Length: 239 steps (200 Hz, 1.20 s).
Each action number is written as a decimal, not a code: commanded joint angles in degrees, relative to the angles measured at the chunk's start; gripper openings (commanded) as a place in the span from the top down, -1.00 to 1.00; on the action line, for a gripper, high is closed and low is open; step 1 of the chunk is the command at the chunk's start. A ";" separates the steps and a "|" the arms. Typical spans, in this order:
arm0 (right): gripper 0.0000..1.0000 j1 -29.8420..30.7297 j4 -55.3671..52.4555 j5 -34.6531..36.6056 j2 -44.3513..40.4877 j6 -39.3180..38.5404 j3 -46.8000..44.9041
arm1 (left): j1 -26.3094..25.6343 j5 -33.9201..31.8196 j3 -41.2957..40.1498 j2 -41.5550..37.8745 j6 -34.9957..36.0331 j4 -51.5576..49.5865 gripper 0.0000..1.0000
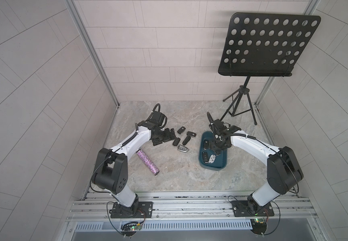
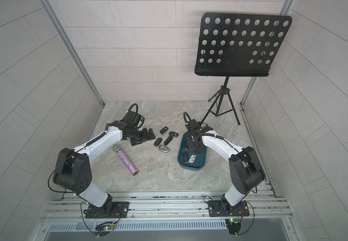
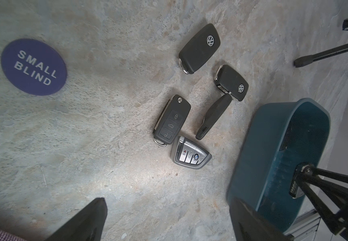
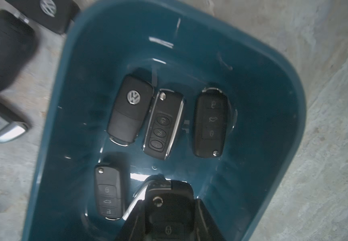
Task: Place the car key into the storage box
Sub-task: Place the car key in the storage box.
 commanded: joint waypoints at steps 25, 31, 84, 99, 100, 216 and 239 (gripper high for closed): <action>0.35 -0.37 3.20 2.56 -0.38 1.82 -3.87 | -0.18 -0.79 1.55 0.26 0.51 -1.40 -1.00; 0.35 -0.36 3.45 2.79 0.06 1.98 -4.12 | -0.19 -0.88 1.55 0.20 0.48 -1.43 -1.00; 0.34 -0.46 5.72 3.01 3.18 3.39 -5.92 | -0.21 -1.17 1.47 -0.11 0.55 -1.47 -1.00; 0.34 -0.45 6.26 2.83 4.03 3.83 -5.93 | -0.22 -1.28 1.37 -0.31 0.58 -1.54 -1.00; 0.34 -0.45 6.23 2.84 4.09 3.84 -5.93 | -0.21 -1.27 1.37 -0.30 0.57 -1.56 -1.00; -0.13 -0.47 2.38 -0.31 2.06 2.81 -2.69 | -0.59 -3.74 1.01 -0.31 -0.78 -0.87 -1.00; -0.14 -0.45 0.56 -0.78 -1.00 1.78 -1.39 | -1.81 -5.66 1.94 0.25 -0.32 -1.02 -1.00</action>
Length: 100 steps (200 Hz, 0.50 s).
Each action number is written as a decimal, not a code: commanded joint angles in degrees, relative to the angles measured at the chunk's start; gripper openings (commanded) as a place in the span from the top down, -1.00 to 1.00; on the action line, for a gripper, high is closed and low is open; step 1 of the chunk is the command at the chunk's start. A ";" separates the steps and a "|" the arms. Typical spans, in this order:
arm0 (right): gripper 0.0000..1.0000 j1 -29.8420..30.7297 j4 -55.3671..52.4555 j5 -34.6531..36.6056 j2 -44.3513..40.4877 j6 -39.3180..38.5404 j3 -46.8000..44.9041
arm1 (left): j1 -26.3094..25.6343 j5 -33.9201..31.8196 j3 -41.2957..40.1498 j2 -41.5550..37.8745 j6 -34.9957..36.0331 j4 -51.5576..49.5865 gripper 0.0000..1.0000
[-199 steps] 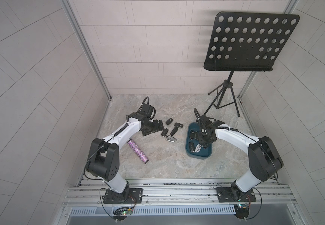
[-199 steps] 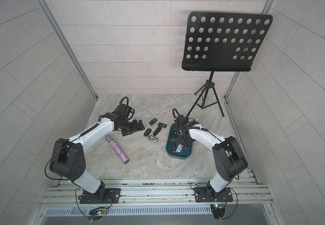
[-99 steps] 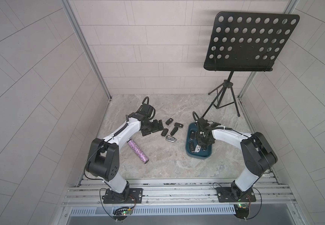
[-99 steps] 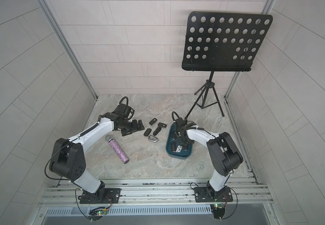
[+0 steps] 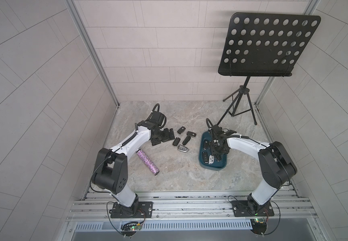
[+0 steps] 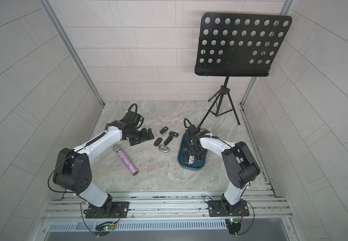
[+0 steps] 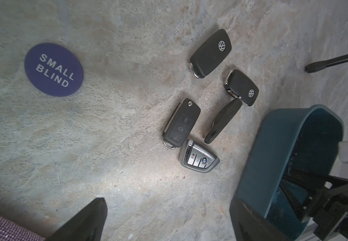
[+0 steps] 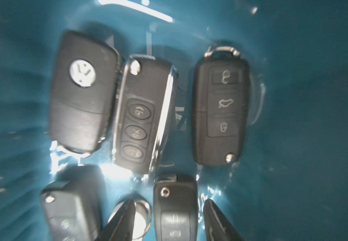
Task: Place the car key into the storage box
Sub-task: Place the car key in the storage box.
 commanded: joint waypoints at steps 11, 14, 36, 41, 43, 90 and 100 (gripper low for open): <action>-0.15 -0.14 -4.53 -0.55 -6.44 -1.61 2.87 | -2.15 -3.89 2.66 0.72 0.75 -0.85 -1.00; -0.15 -0.16 -4.79 -0.63 -6.88 -1.71 2.93 | -2.50 -4.15 2.88 0.90 1.10 -0.93 -1.00; -0.21 -0.41 -5.00 -2.81 -11.49 -1.98 2.95 | -5.21 -7.41 5.07 2.60 4.27 -1.96 -1.00; -0.22 -0.49 -4.92 -3.53 -12.50 -2.08 2.79 | -5.86 -8.20 5.65 3.13 5.08 -2.36 -0.99; -0.23 -0.49 -4.91 -3.76 -12.96 -2.06 2.71 | -6.21 -8.56 5.89 3.33 5.43 -2.52 -1.00; -0.68 -1.44 -3.81 -10.17 -22.15 -1.51 -0.76 | -12.76 -14.87 12.80 9.47 11.42 -5.87 -0.99; -0.80 -1.58 -3.47 -10.38 -24.05 -0.95 -1.90 | -14.18 -16.58 14.94 11.24 12.66 -7.23 -0.98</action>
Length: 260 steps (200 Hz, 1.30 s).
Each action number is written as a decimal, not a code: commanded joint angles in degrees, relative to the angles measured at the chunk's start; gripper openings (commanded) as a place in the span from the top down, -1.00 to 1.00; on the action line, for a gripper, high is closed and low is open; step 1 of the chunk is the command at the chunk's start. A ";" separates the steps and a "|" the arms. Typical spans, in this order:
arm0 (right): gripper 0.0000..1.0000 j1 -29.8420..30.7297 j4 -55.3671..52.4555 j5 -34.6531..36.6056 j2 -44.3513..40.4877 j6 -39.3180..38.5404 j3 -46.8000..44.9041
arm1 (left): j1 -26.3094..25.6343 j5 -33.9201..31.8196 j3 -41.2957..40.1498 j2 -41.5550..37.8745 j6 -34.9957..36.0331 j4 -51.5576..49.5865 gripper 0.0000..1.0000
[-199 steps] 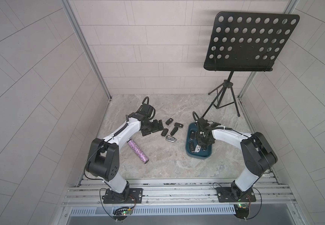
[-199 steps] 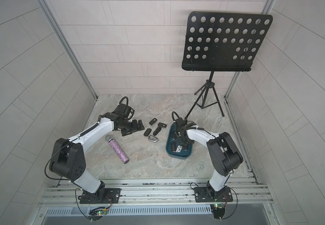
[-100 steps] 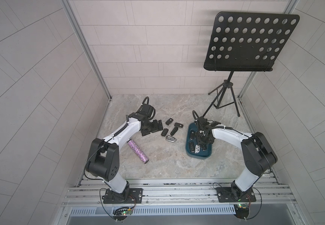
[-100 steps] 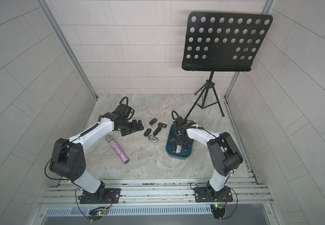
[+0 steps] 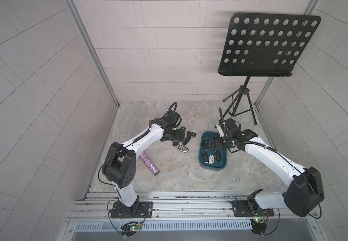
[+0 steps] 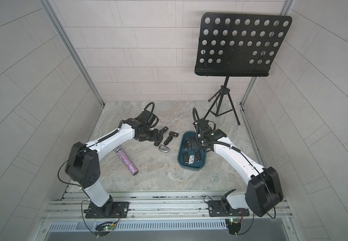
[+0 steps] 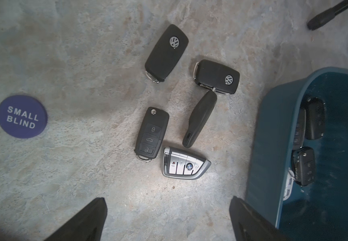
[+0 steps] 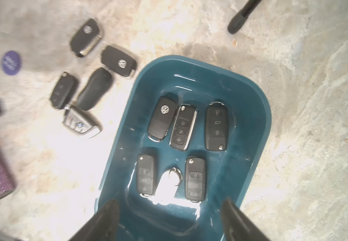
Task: Place the car key into the storage box
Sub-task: Place the car key in the storage box, then pick up the car key from the center of the board.
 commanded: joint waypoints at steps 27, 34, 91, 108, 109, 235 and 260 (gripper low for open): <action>-0.99 -1.30 0.30 -3.76 -8.14 0.57 -5.36 | -6.18 -9.39 9.72 7.91 8.41 -7.25 -0.96; -0.99 -1.60 0.38 -3.81 -9.11 0.42 -5.82 | -6.86 -9.85 11.23 9.20 9.07 -8.05 -0.95; -0.99 -4.35 -0.02 -4.99 -13.14 0.54 -8.20 | -8.14 -7.27 20.86 18.83 11.49 -11.34 -0.85; -0.99 -5.08 -0.08 -5.82 -13.24 0.03 -8.16 | -8.17 -6.66 23.25 21.03 11.75 -12.15 -0.78; -0.99 -5.13 -0.05 -5.91 -13.19 -0.02 -8.12 | -8.17 -6.66 23.36 21.16 11.77 -12.19 -0.77; -0.99 -7.29 0.85 -8.87 -13.32 -0.68 -9.50 | -7.47 -7.81 29.03 29.07 12.06 -12.84 -0.33; -0.99 -7.47 0.90 -9.25 -13.32 -0.69 -9.66 | -7.25 -8.98 29.31 29.70 12.43 -12.99 -0.33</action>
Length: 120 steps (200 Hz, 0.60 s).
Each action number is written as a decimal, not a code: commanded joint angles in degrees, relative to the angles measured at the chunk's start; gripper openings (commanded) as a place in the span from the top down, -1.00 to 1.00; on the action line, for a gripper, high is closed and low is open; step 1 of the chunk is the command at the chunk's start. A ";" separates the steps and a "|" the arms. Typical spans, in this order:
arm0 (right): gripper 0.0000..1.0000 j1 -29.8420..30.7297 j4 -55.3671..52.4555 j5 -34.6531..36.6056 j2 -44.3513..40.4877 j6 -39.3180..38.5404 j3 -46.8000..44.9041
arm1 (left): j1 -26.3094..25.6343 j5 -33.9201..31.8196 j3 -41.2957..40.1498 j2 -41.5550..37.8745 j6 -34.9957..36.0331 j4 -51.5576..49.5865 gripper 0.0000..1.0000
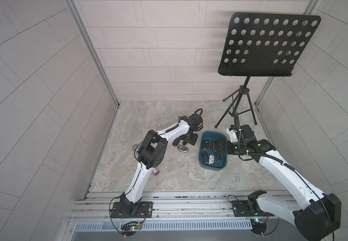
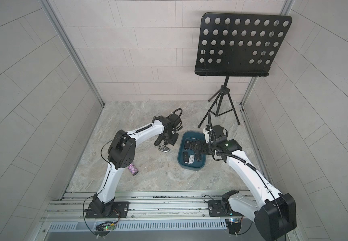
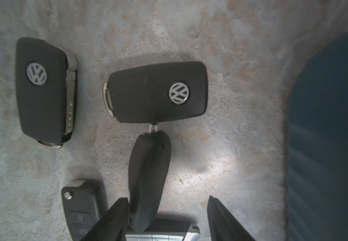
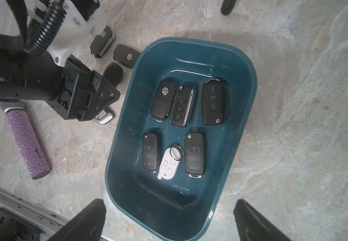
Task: Place the car key into the storage box
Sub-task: Pick up the car key from the center of the board.
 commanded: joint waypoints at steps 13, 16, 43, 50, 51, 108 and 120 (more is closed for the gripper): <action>-0.99 -0.39 0.72 -0.47 -0.97 -0.51 -0.35 | 0.54 -2.25 2.01 1.36 1.27 -1.72 -0.33; -0.99 -0.40 0.75 -0.47 -0.93 -0.62 -0.44 | 0.65 -2.32 2.03 1.50 1.31 -1.78 -0.33; -0.99 -0.47 0.70 -0.43 -0.85 -0.49 -0.54 | 0.81 -2.25 2.84 2.78 1.80 -1.93 -0.32; -0.99 -0.50 0.70 -0.51 -0.84 -0.51 -0.57 | 0.77 -2.21 2.85 3.06 1.83 -1.95 -0.31; -0.99 -0.49 0.75 -0.47 -0.84 -0.49 -0.58 | 0.80 -2.19 2.84 3.10 1.79 -1.92 -0.30; -0.99 -0.49 0.84 -0.77 -0.28 -0.36 -0.76 | 1.19 -1.05 2.83 4.65 1.57 -1.65 -0.07; -0.99 -0.50 0.87 -0.72 -0.18 -0.37 -0.78 | 1.19 -0.86 2.85 4.96 1.57 -1.56 -0.02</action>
